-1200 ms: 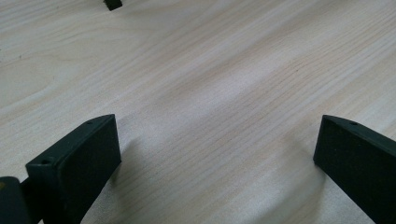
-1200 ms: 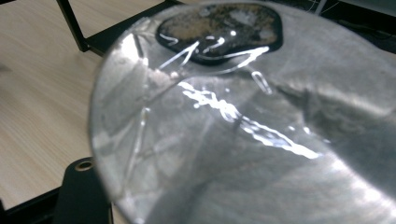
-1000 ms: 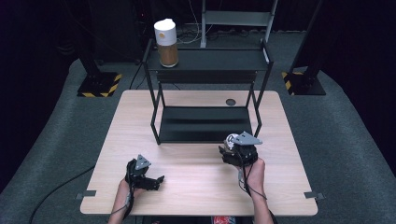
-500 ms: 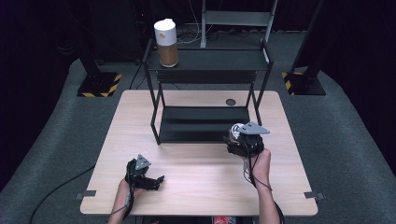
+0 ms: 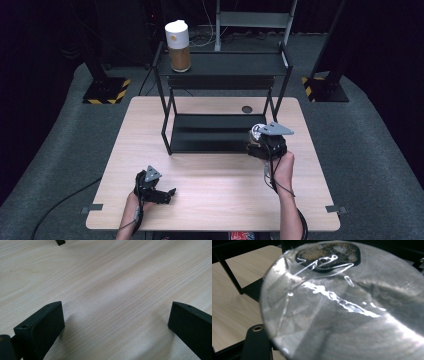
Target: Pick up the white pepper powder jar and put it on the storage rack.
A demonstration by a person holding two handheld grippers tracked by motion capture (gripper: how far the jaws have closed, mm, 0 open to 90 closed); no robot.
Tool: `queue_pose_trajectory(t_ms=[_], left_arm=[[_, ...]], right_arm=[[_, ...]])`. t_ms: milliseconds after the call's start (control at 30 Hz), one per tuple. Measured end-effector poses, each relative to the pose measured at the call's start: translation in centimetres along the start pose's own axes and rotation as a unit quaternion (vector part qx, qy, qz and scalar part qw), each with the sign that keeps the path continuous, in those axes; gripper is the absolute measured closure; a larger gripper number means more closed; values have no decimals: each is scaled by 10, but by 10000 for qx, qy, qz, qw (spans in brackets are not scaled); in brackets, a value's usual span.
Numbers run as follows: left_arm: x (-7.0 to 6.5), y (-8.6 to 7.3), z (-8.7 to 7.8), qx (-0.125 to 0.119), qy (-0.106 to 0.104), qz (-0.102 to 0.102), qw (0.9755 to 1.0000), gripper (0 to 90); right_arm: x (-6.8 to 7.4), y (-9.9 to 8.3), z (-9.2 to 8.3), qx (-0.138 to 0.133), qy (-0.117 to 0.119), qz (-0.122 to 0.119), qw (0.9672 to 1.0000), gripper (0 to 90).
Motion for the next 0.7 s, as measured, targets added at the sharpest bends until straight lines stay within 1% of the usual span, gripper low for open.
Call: queue_pose_trajectory(t_ms=[267, 700], left_arm=[[0, 0, 0, -1, 0, 3, 10000, 0], [0, 0, 0, -2, -1, 0, 10000, 0]], right_arm=[[-6, 9, 0, -8, -51, 0, 10000, 301], [-13, 26, -3, -56, -135, -79, 9999, 301]])
Point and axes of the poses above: each handheld gripper's, and its own axes: z roughly forward along the jaws, y roughly out of its top, x roughly to its left, the point moved 6 cm from there along z, roughly forward along the jaws, and after that the axes turned 2 degrees about y, right-handed, at the moved point
